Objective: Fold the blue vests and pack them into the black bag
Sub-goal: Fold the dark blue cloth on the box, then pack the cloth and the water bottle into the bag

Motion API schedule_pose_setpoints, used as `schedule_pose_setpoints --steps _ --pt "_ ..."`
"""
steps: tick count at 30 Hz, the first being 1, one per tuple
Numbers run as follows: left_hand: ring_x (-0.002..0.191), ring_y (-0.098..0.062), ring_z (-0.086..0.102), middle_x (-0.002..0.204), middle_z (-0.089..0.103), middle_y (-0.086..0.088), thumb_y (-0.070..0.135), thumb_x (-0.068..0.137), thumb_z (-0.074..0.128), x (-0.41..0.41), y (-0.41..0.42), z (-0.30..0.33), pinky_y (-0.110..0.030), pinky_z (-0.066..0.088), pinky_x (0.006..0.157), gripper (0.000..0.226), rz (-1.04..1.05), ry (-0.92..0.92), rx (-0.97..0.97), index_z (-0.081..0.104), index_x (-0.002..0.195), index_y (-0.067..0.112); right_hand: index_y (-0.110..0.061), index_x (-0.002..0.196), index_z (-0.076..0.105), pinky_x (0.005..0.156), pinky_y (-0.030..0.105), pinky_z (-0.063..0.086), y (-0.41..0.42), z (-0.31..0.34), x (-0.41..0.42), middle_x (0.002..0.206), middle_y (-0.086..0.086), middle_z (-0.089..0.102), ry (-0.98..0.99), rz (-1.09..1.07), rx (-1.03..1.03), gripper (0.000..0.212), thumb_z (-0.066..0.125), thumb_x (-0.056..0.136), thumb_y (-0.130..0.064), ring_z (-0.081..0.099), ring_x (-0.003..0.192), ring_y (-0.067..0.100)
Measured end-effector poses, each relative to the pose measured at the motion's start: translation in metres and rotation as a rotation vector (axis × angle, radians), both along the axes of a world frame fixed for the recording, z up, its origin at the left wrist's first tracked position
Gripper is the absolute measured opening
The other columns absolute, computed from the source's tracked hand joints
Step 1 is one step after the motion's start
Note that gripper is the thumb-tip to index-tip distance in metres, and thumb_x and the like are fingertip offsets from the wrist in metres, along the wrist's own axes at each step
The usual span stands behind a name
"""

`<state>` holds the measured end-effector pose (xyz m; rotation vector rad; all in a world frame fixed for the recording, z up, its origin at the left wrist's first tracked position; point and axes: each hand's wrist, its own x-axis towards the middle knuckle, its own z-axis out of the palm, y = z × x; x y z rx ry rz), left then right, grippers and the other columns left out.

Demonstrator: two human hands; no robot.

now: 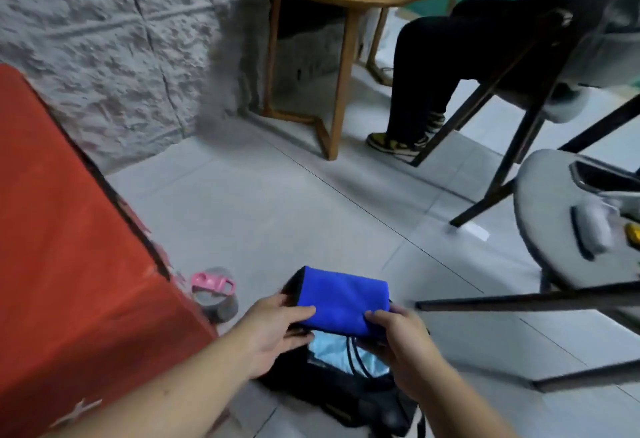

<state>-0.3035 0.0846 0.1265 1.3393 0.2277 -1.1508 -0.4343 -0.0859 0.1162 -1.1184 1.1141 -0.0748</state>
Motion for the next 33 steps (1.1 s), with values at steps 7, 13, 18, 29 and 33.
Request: schedule_pose_setpoints --steps 7,13,18,29,33 --pt "0.097 -0.025 0.071 0.107 0.075 -0.012 -0.009 0.09 0.064 -0.024 -0.041 -0.113 -0.035 0.06 0.071 0.038 -0.127 0.054 0.223 0.065 0.123 0.01 -0.007 0.107 0.07 0.077 0.046 0.062 -0.009 -0.107 -0.041 0.093 0.014 0.077 0.248 -0.108 0.045 0.027 0.07 0.082 0.002 0.074 0.082 0.03" --pt "0.094 -0.023 0.072 0.107 0.073 -0.009 -0.007 0.088 0.067 -0.019 -0.062 -0.177 -0.033 0.06 0.071 0.049 -0.159 -0.083 0.343 0.056 0.131 0.014 -0.022 0.097 0.072 0.072 0.028 0.054 -0.012 -0.145 -0.028 0.088 -0.003 0.077 0.412 -0.017 -0.189 0.014 0.068 0.091 -0.01 0.071 0.082 0.013" --pt "0.079 -0.026 0.074 0.093 0.075 -0.006 0.002 0.082 0.076 -0.01 -0.069 -0.202 -0.036 0.062 0.07 0.042 -0.216 -0.362 0.49 0.063 0.119 0.015 -0.014 0.109 0.065 0.084 0.033 0.049 -0.014 -0.16 -0.004 0.099 0.004 0.071 0.634 0.155 -0.506 0.026 0.068 0.091 -0.033 0.067 0.097 0.027" --pt "0.092 -0.021 0.064 0.1 0.058 0.004 0.039 0.088 0.075 -0.01 -0.065 -0.188 -0.029 0.049 0.081 0.026 -0.488 -0.876 0.673 0.062 0.101 0.02 -0.021 0.098 0.053 0.071 0.034 0.049 -0.016 -0.145 0.016 0.093 0.002 0.068 0.816 0.472 -0.815 0.024 0.06 0.092 -0.043 0.068 0.095 0.029" --pt "0.085 -0.019 0.065 0.093 0.062 0.007 0.04 0.089 0.071 0.003 -0.054 -0.169 -0.034 0.053 0.075 0.017 -0.305 -1.048 0.573 0.068 0.093 0.024 -0.028 0.095 0.058 0.06 0.032 0.045 -0.003 -0.13 0.044 0.068 -0.008 0.059 0.574 0.462 -0.911 0.015 0.06 0.094 -0.043 0.065 0.074 0.021"
